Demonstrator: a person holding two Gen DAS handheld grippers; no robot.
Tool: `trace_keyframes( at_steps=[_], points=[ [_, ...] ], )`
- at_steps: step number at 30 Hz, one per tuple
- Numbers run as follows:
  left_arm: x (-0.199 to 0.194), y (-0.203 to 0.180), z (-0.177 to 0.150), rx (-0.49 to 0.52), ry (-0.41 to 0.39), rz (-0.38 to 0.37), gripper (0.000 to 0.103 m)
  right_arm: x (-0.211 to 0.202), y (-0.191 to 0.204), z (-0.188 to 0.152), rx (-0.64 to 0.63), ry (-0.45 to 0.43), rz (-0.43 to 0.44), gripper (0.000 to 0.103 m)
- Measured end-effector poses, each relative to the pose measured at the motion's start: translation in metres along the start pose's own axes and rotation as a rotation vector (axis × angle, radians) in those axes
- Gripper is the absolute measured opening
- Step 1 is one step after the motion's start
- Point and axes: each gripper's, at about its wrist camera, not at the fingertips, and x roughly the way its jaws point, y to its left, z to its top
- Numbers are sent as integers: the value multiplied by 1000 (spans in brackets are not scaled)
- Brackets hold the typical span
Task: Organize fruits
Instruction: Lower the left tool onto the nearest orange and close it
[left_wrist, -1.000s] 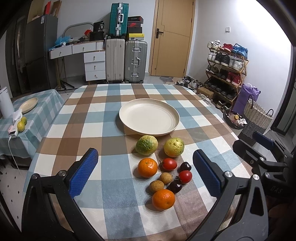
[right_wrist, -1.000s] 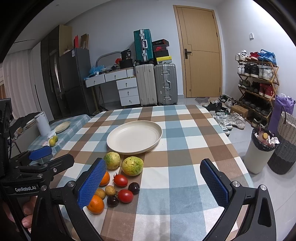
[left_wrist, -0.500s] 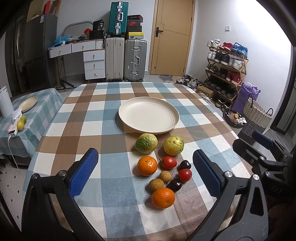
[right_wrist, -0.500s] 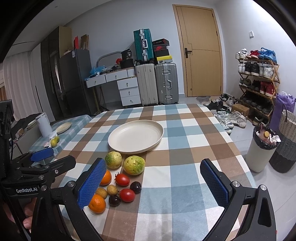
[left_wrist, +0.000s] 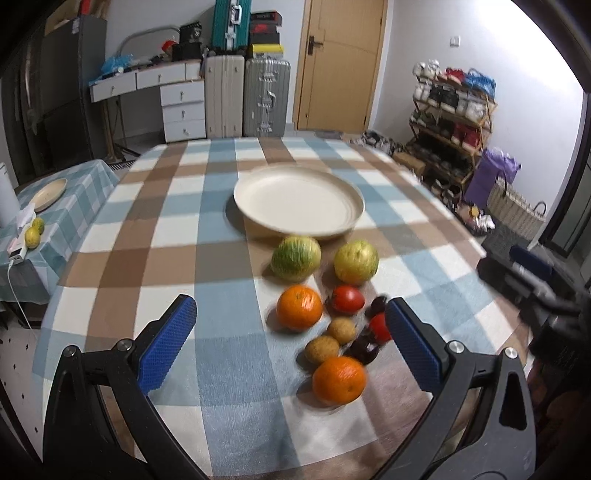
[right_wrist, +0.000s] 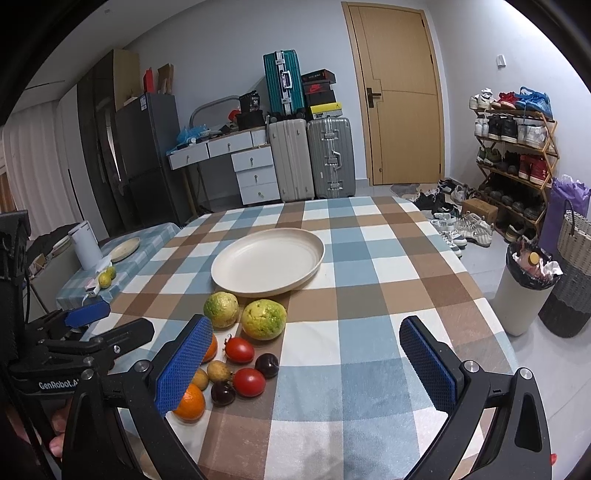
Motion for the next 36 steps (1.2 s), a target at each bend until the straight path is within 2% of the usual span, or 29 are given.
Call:
trace_keyframes(
  at_steps=[8,11,17,26,28,32,34,36],
  points=[
    [41,3,-26,27,124,-49,99,26,-8,-10,19,46,-9,103],
    [46,2,-29,26,129,-89,98,38,-10,-13,18,65,-7,103],
    [50,0,-31,39,153,-166,89,51,-11,-16,10,85,-4,103],
    [47,-9,-34,39,186,-277,68,58,-12,-17,11,96,-5,103],
    [45,-10,-35,32,195,-310,59,59,-12,-16,10,96,-6,103],
    [43,-13,-36,36,197,-342,47,60,-13,-16,9,91,-7,103],
    [40,-15,-36,40,194,-362,33,58,-13,-16,9,91,-8,103],
    [37,-18,-37,49,194,-365,32,58,-13,-16,7,93,-9,103]
  ],
)
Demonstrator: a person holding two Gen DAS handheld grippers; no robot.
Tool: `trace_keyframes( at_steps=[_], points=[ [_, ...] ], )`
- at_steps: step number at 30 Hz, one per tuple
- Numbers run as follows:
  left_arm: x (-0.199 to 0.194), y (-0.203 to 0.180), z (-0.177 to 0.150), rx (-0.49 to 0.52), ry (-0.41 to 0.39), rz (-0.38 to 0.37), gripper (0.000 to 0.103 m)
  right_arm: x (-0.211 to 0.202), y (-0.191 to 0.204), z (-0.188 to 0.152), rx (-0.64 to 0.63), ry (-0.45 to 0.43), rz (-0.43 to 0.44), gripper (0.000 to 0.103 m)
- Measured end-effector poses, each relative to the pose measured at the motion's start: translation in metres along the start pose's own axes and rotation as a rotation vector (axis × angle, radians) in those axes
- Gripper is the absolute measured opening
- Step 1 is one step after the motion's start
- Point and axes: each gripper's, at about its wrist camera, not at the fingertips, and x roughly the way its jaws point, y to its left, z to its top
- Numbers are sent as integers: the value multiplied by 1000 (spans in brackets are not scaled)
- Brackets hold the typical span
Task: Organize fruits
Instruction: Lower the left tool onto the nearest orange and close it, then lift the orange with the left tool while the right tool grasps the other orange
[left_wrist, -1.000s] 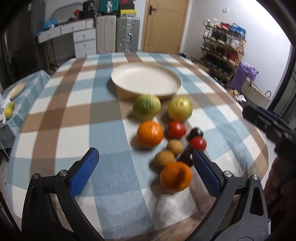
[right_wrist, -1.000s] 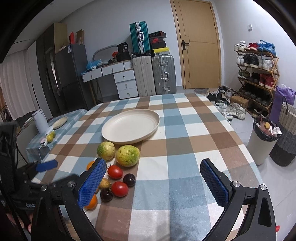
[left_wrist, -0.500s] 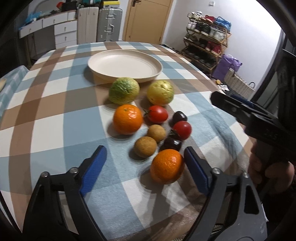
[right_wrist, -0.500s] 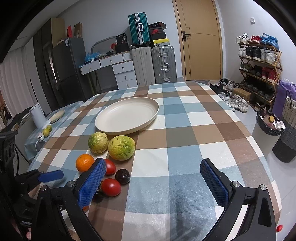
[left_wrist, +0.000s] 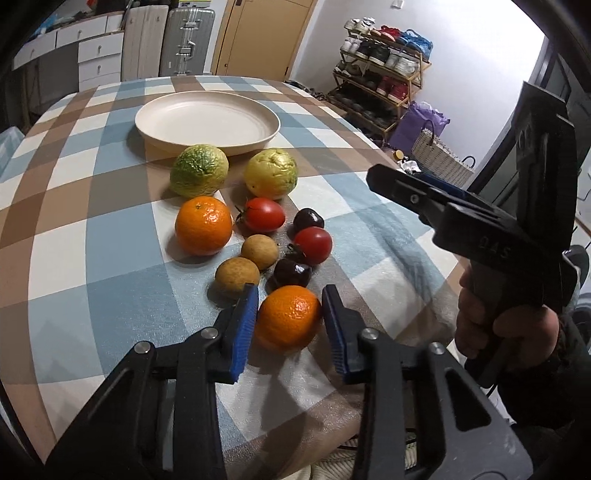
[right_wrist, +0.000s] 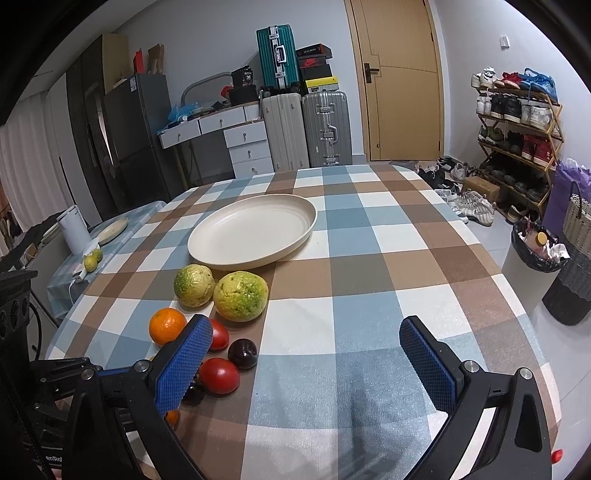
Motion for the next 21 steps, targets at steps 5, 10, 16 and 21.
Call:
trace_keyframes(
  at_steps=[5,10,16,21],
  points=[
    [-4,4,-4,-21,-1,-21,31,-2,0,-1,-1,5,7,103],
    [-9,5,-5,-15,-19,-32,31,-1,3,-2,-12,8,17,103],
    [-24,14,-5,-35,-61,-30,31,3,6,1,-4,29,69,103],
    [-44,34,0,-74,-111,1,31,6,17,3,-9,48,154,103]
  ],
)
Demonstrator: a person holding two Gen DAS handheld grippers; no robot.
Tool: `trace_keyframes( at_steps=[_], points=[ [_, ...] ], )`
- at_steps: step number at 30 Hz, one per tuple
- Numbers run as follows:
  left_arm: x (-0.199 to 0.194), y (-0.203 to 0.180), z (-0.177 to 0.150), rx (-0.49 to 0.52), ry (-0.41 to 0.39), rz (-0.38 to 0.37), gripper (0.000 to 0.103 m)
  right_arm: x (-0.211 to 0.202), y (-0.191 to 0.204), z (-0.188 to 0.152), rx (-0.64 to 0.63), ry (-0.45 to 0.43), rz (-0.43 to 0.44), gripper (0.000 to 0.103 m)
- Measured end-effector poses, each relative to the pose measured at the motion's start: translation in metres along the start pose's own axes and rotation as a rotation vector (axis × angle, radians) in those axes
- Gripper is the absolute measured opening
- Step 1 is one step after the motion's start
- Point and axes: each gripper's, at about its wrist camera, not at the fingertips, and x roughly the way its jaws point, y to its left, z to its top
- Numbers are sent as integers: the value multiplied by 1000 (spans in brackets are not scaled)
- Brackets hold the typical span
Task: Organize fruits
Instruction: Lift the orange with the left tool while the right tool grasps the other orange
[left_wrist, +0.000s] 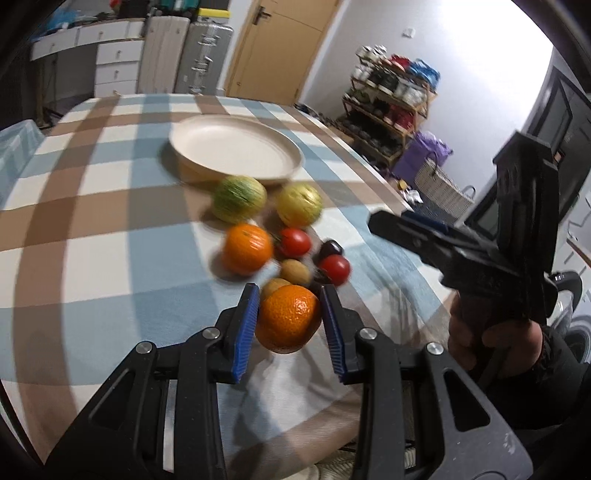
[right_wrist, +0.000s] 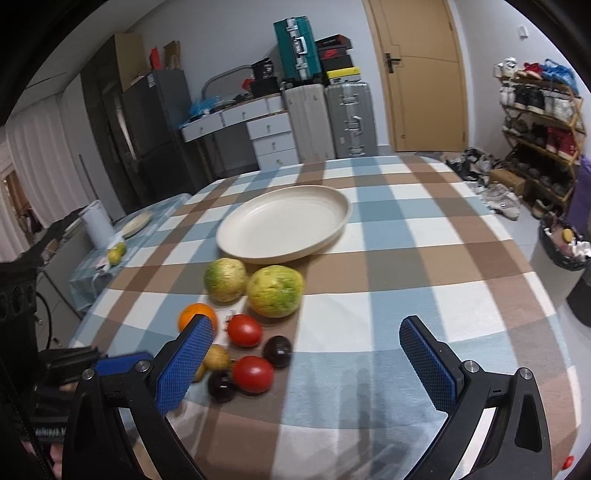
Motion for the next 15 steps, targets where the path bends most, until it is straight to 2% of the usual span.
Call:
trace_keyframes(
  at_steps=[7,12,15],
  points=[
    [-37,49,14,-77,-80,72,31,17,34,9,-37,67,174,103],
    [-53,80,19,-131,-114,110,31,33,63,11,-110,114,233,100],
    [-57,94,21,-153,-123,116,31,46,79,12,-156,153,234,94]
  ],
)
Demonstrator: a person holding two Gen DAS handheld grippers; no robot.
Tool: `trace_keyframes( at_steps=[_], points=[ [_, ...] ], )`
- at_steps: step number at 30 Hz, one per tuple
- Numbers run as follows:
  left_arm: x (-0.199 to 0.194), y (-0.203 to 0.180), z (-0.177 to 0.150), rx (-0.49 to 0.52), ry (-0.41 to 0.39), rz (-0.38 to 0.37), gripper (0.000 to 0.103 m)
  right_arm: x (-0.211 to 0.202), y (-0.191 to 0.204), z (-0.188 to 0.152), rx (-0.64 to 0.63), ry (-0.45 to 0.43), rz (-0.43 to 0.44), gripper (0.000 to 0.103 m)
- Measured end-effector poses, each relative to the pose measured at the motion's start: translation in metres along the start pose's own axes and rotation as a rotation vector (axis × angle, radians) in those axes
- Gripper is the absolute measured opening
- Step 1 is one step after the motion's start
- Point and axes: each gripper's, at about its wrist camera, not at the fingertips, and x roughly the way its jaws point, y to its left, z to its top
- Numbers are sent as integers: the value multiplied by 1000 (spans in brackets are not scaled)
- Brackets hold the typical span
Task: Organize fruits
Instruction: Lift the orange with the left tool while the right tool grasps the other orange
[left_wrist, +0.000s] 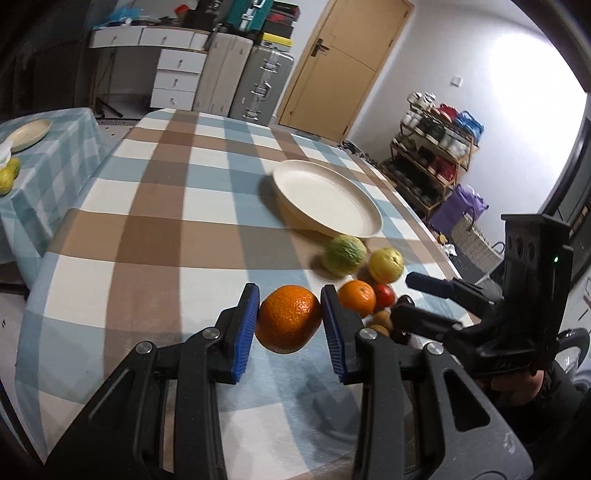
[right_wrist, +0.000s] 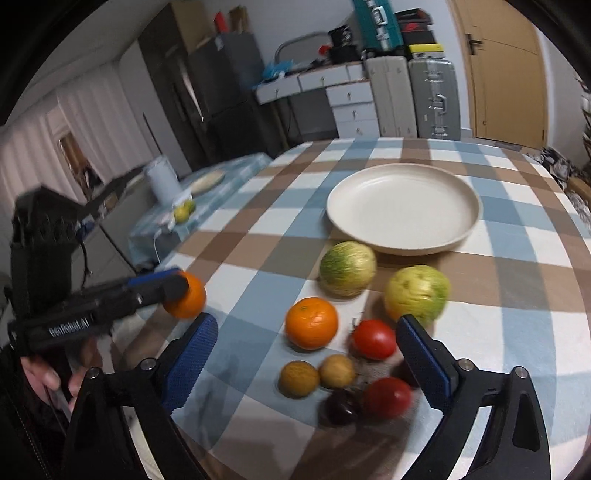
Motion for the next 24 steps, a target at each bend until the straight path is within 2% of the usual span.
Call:
trace_keyframes(
  at_steps=[5,9,10,11,13,15,16,21,24],
  points=[
    [4,13,0,-17,3,3,31,19,8,5,-36,45,-23,91],
    [9,17,-4,-34,16,1,31,33,15,7,-104,72,-93,91],
    [12,16,-5,-34,20,2,31,36,18,7,-131,79,-116,87],
    [15,16,-5,-36,23,0,31,40,21,7,-160,89,-137,76],
    [19,16,-5,-37,28,-1,31,48,23,6,-199,116,-167,67],
    [21,16,-4,-37,29,-2,31,54,24,4,-223,133,-183,65],
    [21,16,-5,-36,29,0,31,56,25,4,-228,138,-185,59],
    [27,15,-3,-36,36,8,31,57,25,4,-251,135,-220,44],
    [33,14,0,-35,43,15,31,56,25,4,-264,138,-220,42]
  ],
)
